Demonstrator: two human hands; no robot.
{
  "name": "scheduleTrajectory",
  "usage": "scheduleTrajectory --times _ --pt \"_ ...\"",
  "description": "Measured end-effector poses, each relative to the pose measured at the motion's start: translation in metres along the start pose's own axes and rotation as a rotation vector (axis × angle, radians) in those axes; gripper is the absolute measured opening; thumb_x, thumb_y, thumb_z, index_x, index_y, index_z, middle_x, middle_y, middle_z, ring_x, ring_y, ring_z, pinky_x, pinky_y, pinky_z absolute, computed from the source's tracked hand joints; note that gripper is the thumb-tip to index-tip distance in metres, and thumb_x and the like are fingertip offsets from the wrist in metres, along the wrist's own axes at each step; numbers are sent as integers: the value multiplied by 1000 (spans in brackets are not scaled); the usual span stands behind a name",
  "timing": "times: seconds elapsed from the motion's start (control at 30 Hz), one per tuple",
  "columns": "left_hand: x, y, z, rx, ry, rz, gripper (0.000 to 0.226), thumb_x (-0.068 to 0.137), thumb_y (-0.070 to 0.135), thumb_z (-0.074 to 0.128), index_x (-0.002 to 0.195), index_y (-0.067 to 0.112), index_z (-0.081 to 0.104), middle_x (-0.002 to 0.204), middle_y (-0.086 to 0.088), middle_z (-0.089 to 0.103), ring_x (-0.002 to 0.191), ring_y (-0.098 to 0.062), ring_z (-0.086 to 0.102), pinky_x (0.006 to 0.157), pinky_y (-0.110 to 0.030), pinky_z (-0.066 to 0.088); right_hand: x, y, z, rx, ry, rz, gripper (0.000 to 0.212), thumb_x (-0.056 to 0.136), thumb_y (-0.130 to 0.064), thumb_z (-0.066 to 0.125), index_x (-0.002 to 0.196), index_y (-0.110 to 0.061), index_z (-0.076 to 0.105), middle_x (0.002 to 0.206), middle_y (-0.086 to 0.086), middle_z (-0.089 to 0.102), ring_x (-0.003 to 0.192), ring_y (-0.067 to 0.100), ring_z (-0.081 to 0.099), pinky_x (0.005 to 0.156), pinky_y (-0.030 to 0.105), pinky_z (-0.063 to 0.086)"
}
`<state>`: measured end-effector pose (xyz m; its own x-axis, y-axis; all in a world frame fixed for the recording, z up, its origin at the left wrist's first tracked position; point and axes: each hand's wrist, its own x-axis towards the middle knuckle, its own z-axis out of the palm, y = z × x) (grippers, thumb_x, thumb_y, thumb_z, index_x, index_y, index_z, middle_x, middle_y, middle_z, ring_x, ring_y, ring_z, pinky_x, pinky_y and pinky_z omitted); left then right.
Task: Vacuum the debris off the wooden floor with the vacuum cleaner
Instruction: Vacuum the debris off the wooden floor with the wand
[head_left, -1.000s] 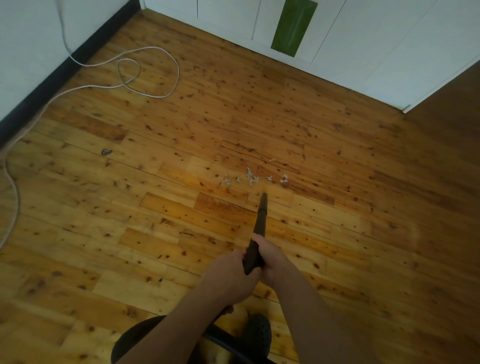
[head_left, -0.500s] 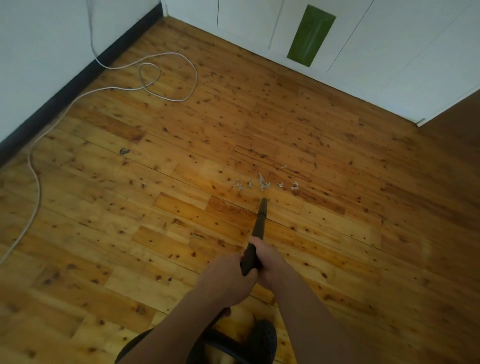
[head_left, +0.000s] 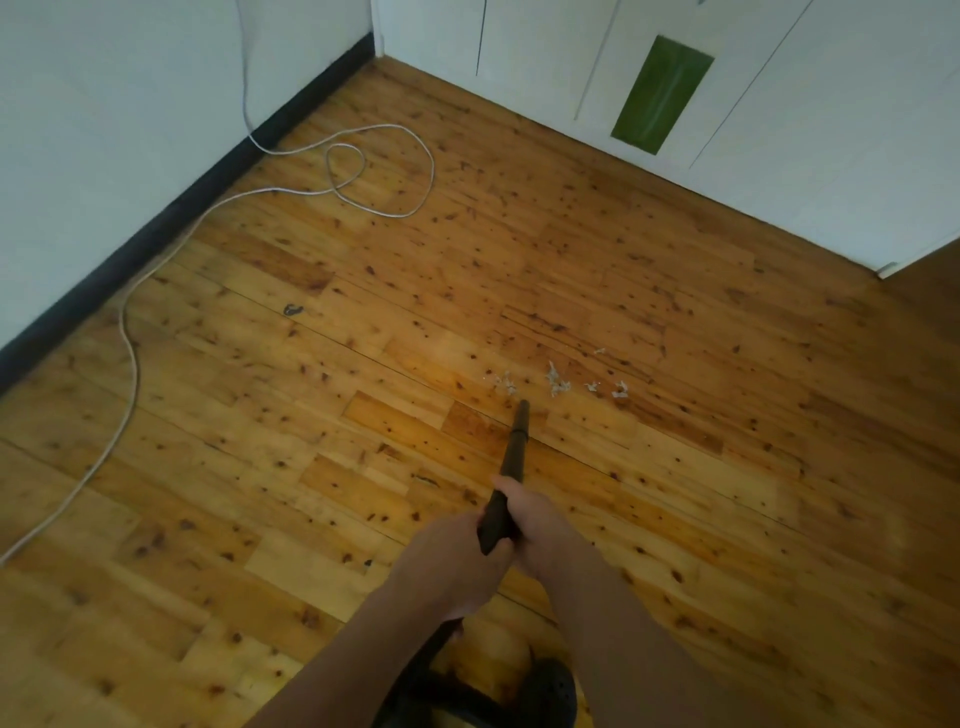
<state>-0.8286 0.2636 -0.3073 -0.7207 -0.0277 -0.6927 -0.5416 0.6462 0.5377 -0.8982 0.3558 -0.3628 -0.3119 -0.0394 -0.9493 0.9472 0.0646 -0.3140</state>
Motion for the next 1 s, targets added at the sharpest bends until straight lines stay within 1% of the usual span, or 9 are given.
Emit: scheduleTrajectory --times 0.07,0.1,0.2,0.3,0.43,0.53,0.67,0.87,1.0 --pt "-2 -5 -3 -59 -10 -32 26 97 43 49 77 27 48 68 4 56 34 -2 48 32 -9 30 2 1 6 -12 0 1 30 99 -24 56 118 -2 53 74 9 51 60 21 50 50 31 49" --pt "-2 -6 -4 -86 -22 -44 25 98 43 50 79 26 48 70 3 57 32 -1 48 33 -10 33 2 0 8 -14 -4 2 28 99 -25 56 116 -2 54 74 9 51 61 21 50 53 32 49" --pt "-5 -9 -9 -148 -52 -77 22 98 42 49 86 24 50 73 -2 61 34 -6 53 37 -18 43 4 0 14 -35 1 15 30 98 -26 58 115 -1 55 76 9 52 63 21 51 52 32 50" --pt "-8 -12 -11 -150 -25 -100 25 98 41 48 84 21 50 70 -2 59 35 -8 54 37 -19 44 4 -1 21 -52 3 28 35 97 -27 60 120 -1 52 77 9 54 62 21 53 49 30 50" --pt "-9 -19 -17 -172 -24 -121 25 98 42 47 86 21 50 73 -5 62 39 -12 59 39 -22 47 4 -1 32 -46 -15 31 38 97 -26 59 124 -2 49 83 10 53 64 21 52 54 32 49" --pt "-8 -26 -20 -180 -10 -120 25 99 43 46 87 21 51 73 -4 63 38 -11 59 40 -21 47 6 -1 39 -70 -25 25 36 97 -27 60 121 -2 51 86 10 53 67 21 52 54 32 50" --pt "-7 -35 -22 -203 13 -132 26 98 44 47 85 23 49 73 -4 62 37 -10 58 39 -19 46 9 -1 50 -82 -45 35 34 96 -27 61 118 -2 52 79 9 52 62 20 51 53 31 50" --pt "-6 -46 -23 -208 35 -134 26 97 46 47 83 24 48 72 -3 62 36 -11 59 40 -19 48 13 0 58 -86 -54 22 32 96 -25 61 118 -4 50 77 9 52 59 19 51 53 31 50" --pt "-2 -47 -26 -227 36 -145 28 96 47 48 83 22 49 71 -3 61 35 -9 59 39 -18 47 16 0 60 -63 -51 17 27 93 -23 65 107 -2 54 77 10 53 60 19 52 53 30 52"
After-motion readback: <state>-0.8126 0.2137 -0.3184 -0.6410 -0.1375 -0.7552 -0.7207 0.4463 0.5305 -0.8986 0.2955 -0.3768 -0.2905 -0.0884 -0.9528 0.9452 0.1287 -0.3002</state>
